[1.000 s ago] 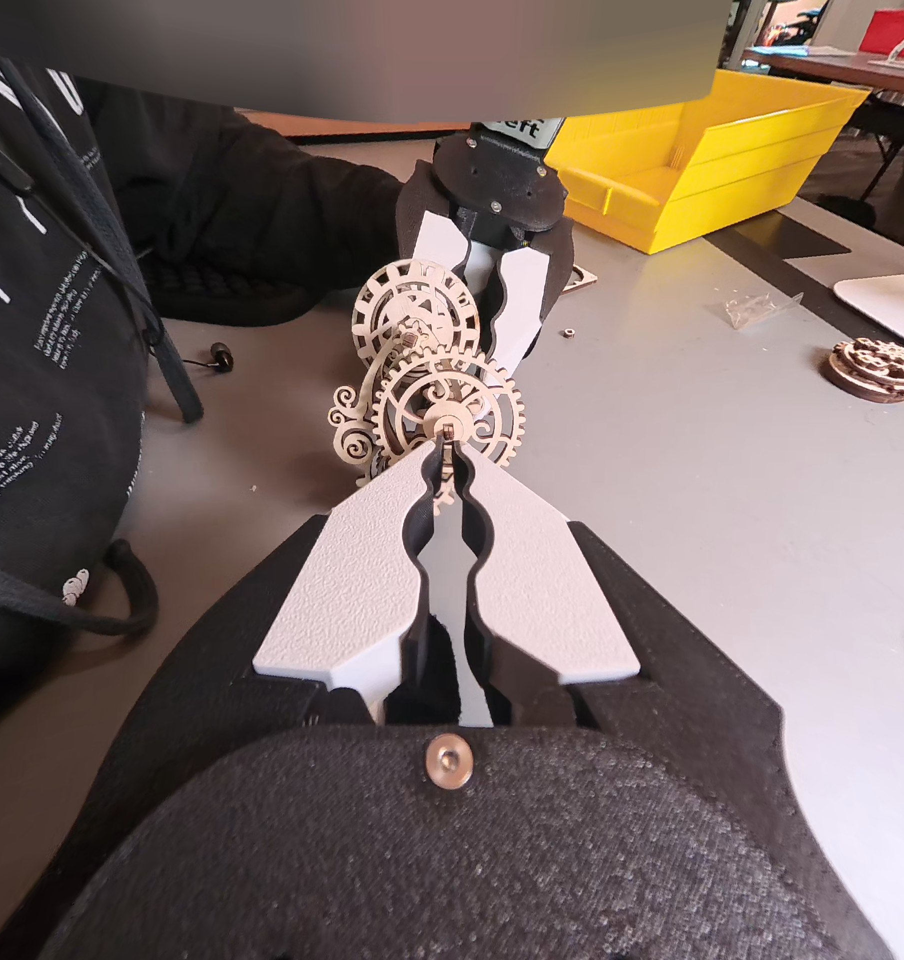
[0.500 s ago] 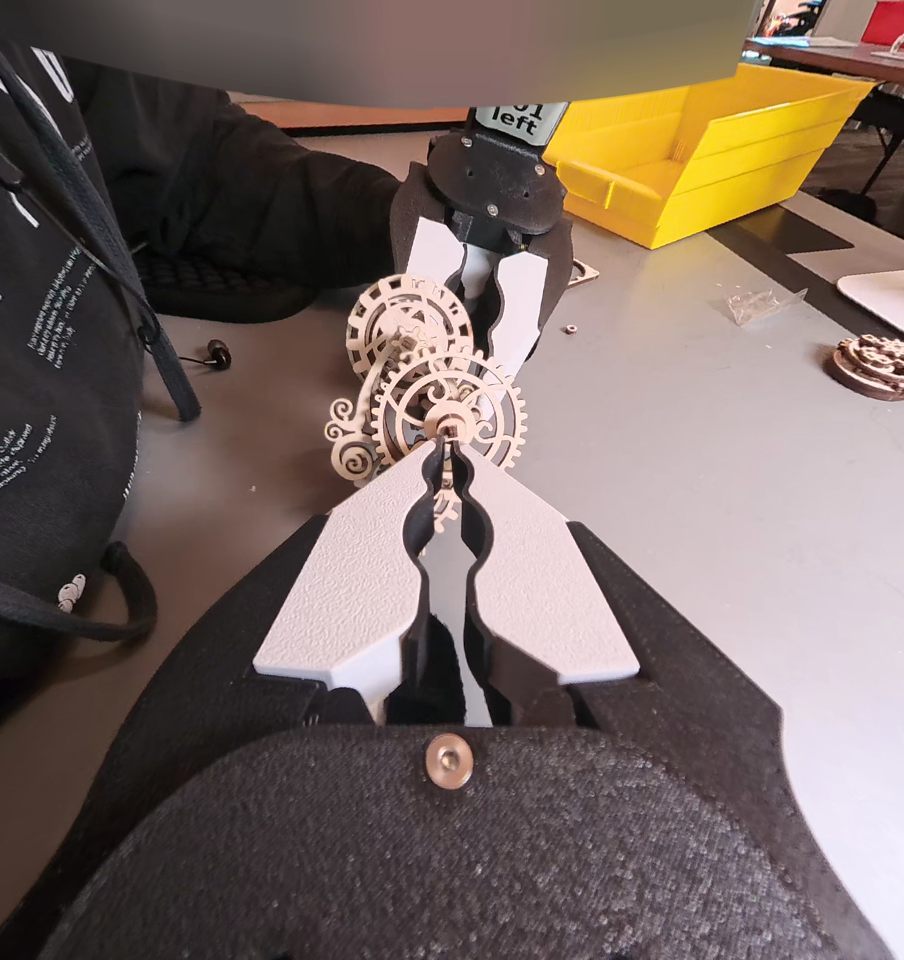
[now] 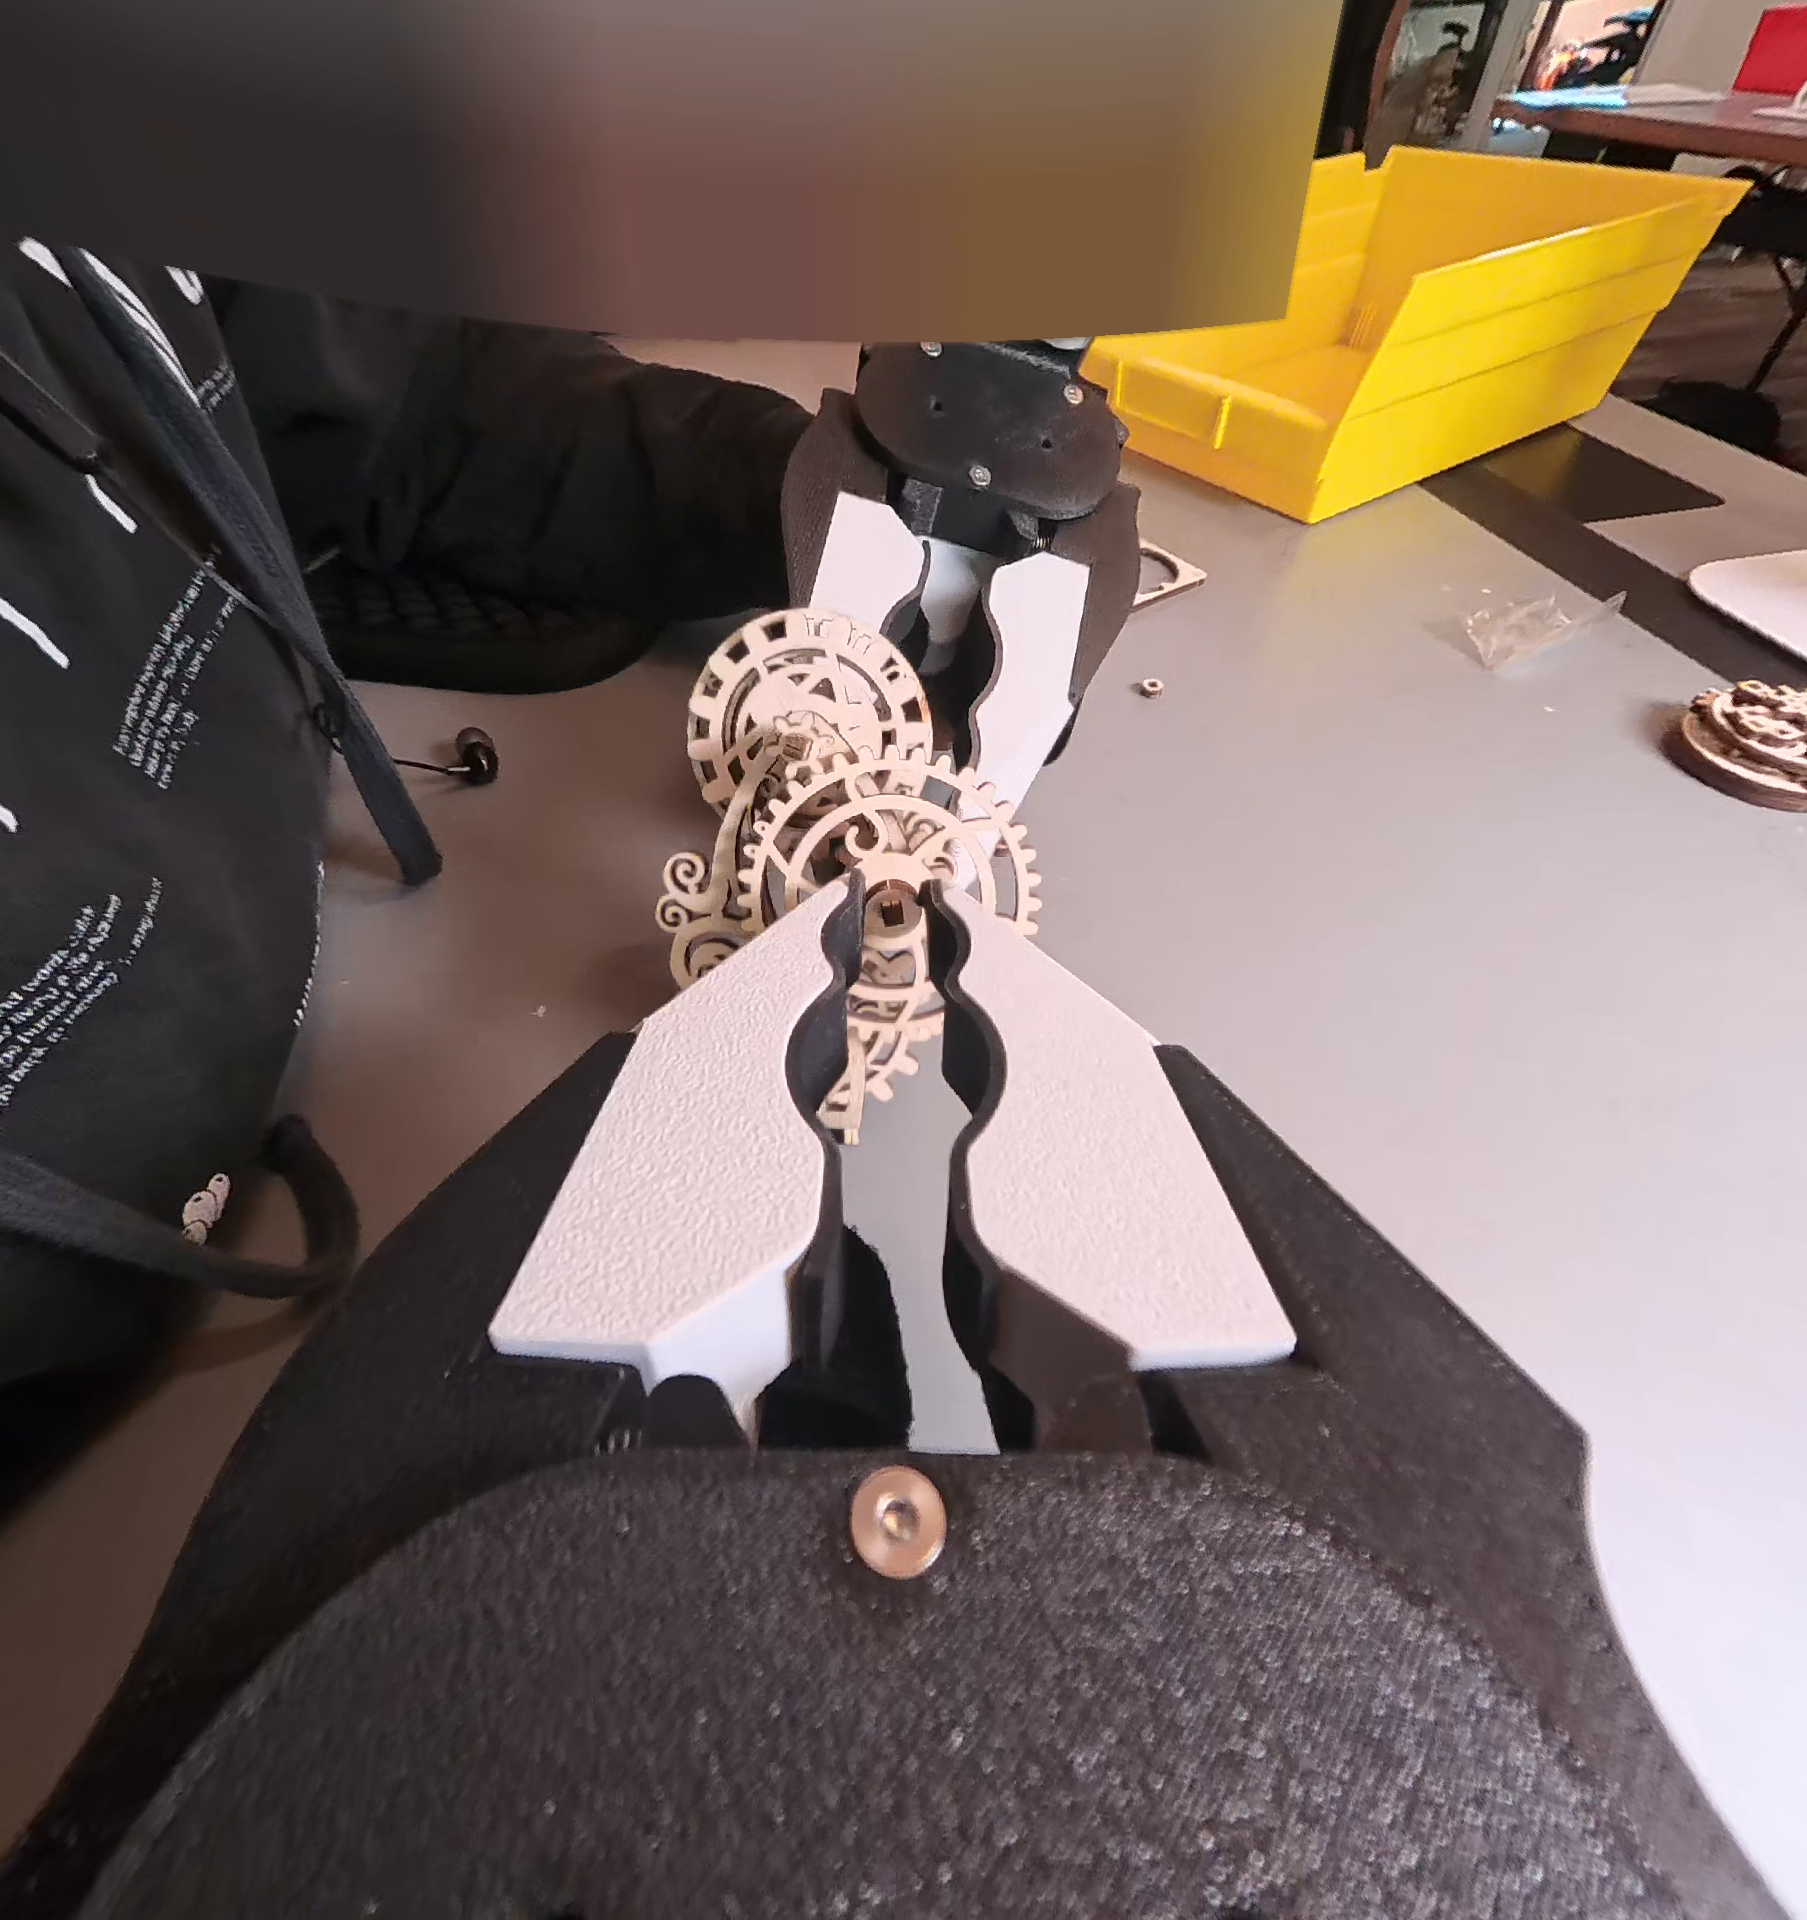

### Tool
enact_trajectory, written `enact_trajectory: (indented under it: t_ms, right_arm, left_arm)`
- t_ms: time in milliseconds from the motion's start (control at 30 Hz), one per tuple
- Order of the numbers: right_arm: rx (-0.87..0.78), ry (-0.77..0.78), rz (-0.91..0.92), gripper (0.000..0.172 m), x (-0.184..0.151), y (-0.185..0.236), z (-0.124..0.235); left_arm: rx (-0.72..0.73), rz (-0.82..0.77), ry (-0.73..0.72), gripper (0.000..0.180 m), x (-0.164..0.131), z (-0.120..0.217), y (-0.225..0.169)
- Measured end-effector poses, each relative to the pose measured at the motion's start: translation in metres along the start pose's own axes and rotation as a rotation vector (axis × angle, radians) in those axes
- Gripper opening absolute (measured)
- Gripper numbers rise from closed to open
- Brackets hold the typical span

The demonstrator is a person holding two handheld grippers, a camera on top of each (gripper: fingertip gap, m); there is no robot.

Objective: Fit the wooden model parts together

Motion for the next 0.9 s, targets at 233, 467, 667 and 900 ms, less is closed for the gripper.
enact_trajectory:
  t_ms: [233, 467, 667, 900]
  right_arm:
    - [-0.007, 0.029, 0.035, 0.009, 0.0, 0.002, -0.001]
    - [0.033, 0.061, 0.003, 0.017, -0.004, 0.002, 0.003]
    - [0.02, 0.103, 0.05, 0.009, -0.002, 0.002, 0.001]
    - [-0.002, 0.604, 0.266, 0.009, -0.004, -0.016, 0.011]
  left_arm:
    - [-0.007, -0.001, -0.005, 0.019, 0.0, -0.001, 0.0]
    - [-0.003, -0.019, -0.007, 0.019, 0.002, -0.002, -0.001]
    - [0.012, -0.024, -0.007, 0.019, 0.003, -0.002, 0.001]
    - [0.253, -0.03, 0.014, 0.039, 0.002, 0.025, 0.037]
Point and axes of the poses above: each gripper's, where its closed fingertips meet, z back along the fingers, x out of its top, y = z × x across the jaws, the point moved 1 cm from there along z, back along the fingers, and after that the axes turned 9 degrees about -x, right-handed, at the moved point
